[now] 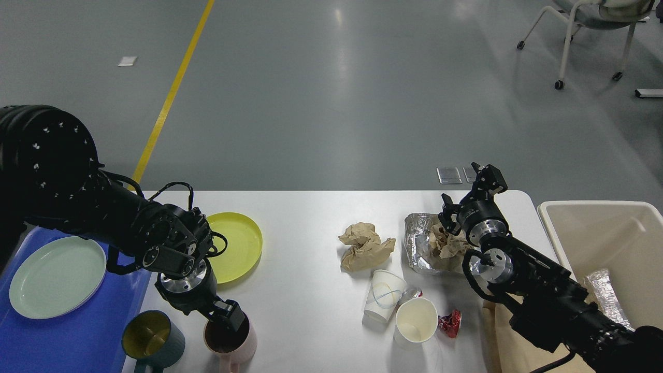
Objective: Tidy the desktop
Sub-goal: 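Lower the left gripper onto the pink mug near the tray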
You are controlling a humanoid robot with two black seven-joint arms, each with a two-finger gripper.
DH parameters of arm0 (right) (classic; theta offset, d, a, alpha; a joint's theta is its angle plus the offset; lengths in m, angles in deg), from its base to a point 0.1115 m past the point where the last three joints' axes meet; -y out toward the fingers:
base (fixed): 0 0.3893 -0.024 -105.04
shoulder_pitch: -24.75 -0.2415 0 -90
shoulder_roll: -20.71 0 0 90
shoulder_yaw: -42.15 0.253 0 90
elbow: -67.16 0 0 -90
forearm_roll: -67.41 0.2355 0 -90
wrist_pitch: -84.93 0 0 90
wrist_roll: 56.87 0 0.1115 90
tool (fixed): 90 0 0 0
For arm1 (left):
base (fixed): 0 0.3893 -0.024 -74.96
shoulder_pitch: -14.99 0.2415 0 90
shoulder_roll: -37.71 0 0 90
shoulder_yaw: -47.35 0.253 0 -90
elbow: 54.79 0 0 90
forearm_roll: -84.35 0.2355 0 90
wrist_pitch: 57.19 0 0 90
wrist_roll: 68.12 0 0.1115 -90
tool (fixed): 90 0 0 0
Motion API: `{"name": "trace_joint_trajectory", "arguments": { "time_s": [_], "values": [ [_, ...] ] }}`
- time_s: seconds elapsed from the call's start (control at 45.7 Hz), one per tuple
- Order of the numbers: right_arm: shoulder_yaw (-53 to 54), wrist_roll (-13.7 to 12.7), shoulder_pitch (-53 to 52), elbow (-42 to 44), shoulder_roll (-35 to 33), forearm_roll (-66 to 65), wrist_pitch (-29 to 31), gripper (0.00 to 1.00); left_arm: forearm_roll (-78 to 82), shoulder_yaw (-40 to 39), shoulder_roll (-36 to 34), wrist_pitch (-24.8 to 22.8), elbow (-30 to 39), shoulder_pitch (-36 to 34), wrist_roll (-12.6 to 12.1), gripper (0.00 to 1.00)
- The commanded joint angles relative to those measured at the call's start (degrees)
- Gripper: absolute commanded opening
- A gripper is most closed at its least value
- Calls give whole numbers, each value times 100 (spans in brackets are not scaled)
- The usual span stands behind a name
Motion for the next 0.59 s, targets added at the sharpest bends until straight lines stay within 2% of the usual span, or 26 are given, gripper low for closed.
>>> {"name": "trace_joint_trajectory", "arguments": {
  "time_s": [0.0,0.066,0.175,0.328,0.481,0.568],
  "values": [
    [1,-6,0,1,0,1,0,100,5,5,53,376,2,97,-1,91],
    [1,3,0,1,0,1,0,100,6,5,71,429,2,150,-1,87],
    [1,-6,0,1,0,1,0,100,23,5,106,438,2,202,-1,72],
    [1,-6,0,1,0,1,0,100,23,14,168,438,2,246,-36,61],
    [1,-6,0,1,0,1,0,100,23,84,159,367,11,273,-80,28],
    [1,-6,0,1,0,-8,0,100,23,93,159,350,11,273,-150,21]
  ]
}}
